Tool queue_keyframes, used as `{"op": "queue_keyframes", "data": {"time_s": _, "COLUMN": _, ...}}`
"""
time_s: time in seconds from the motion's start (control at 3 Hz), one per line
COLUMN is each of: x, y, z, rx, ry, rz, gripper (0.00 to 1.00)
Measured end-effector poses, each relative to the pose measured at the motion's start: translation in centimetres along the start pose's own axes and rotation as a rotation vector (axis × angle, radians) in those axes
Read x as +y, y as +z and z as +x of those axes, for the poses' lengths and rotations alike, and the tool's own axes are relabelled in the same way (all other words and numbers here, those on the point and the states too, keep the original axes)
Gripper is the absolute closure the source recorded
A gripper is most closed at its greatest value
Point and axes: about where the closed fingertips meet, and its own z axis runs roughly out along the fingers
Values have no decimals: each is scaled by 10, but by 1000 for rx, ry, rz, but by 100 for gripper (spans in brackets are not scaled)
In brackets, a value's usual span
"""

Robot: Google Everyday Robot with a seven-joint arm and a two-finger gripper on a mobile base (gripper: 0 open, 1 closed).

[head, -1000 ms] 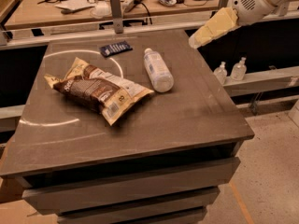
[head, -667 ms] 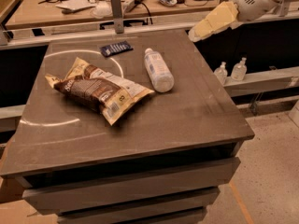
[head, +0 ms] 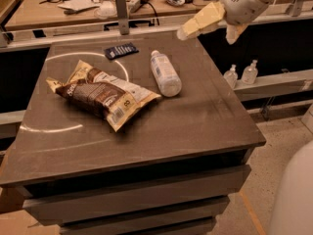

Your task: Place blue plastic bottle upright

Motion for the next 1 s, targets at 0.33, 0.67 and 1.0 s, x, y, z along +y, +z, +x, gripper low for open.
{"op": "queue_keyframes", "data": {"time_s": 0.33, "x": 10, "y": 27, "z": 5, "rx": 56, "ry": 166, "rz": -61, "gripper": 0}}
{"op": "queue_keyframes", "data": {"time_s": 0.67, "x": 25, "y": 67, "z": 1, "rx": 86, "ry": 238, "rz": -78, "gripper": 0}}
{"op": "queue_keyframes", "data": {"time_s": 1.0, "x": 36, "y": 99, "z": -10, "rx": 102, "ry": 178, "rz": -60, "gripper": 0}}
